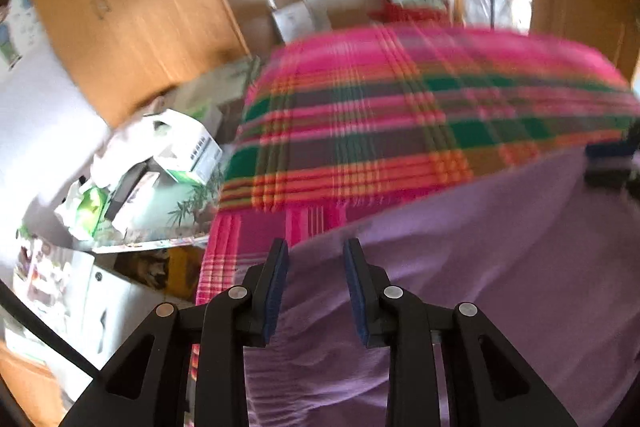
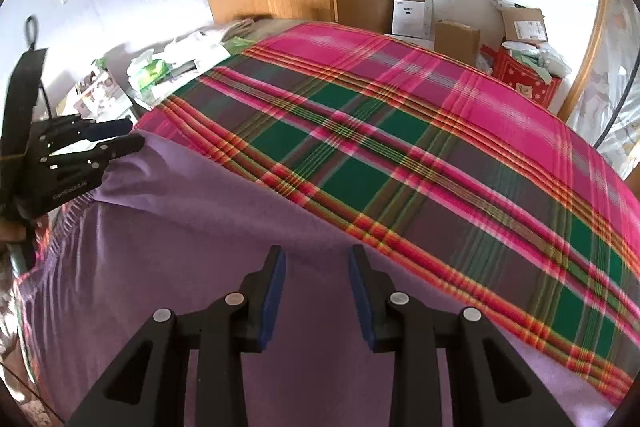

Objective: Fold clothes
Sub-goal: 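Move the left gripper along the waistband toward the garment edge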

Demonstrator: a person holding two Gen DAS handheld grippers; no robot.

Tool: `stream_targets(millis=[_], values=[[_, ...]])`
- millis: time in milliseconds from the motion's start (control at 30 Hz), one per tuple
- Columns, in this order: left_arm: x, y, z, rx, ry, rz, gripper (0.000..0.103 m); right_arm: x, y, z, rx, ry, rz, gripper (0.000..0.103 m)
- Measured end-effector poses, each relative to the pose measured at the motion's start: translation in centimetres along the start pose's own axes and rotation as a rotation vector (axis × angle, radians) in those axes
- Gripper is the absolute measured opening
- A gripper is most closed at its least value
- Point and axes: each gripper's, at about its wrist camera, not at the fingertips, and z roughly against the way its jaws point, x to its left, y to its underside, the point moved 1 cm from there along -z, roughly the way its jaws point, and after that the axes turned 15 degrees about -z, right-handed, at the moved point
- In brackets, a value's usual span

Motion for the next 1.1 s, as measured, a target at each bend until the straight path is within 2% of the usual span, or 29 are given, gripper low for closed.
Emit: stream_targets(millis=[67,267,367,467,500,600,900,1100], values=[[-0.1,0.2,-0.3,-0.02,0.014,-0.031,0.03,0.0,-0.1,-0.2,-0.002,-0.007,-0.002,0.033],[1.3,0.3,0.3,-0.145,0.293,-0.091,0.03,-1.0,-0.6,-0.4,0.014,-0.053,-0.028,0.035],[1.6,-0.1,0.7,-0.169,0.278,-0.157,0.03,-1.5,-0.9,-0.7,0.032,-0.071,-0.035,0.038],[1.6,-0.7,0.2,-0.158,0.378,-0.209,0.03,-1.9,-1.1,-1.0,0.05,-0.089,-0.041,0.038],[1.6,-0.9,-0.1,-0.148,0.385,-0.227,0.03,-2.0,-1.2,-1.1,0.056,-0.095,-0.043,0.038],[1.7,-1.1,-1.0,-0.119,0.358,-0.289,0.03,-2.4,-1.5,-1.2,0.066,-0.106,-0.041,0.038],[1.5,-0.9,-2.2,-0.096,0.43,-0.329,0.03,-2.1,-2.0,-2.0,0.076,-0.108,0.058,0.04],[2.6,-0.6,-2.7,-0.095,0.476,-0.283,0.032,-1.5,-1.9,-2.2,0.055,-0.126,0.129,0.044]])
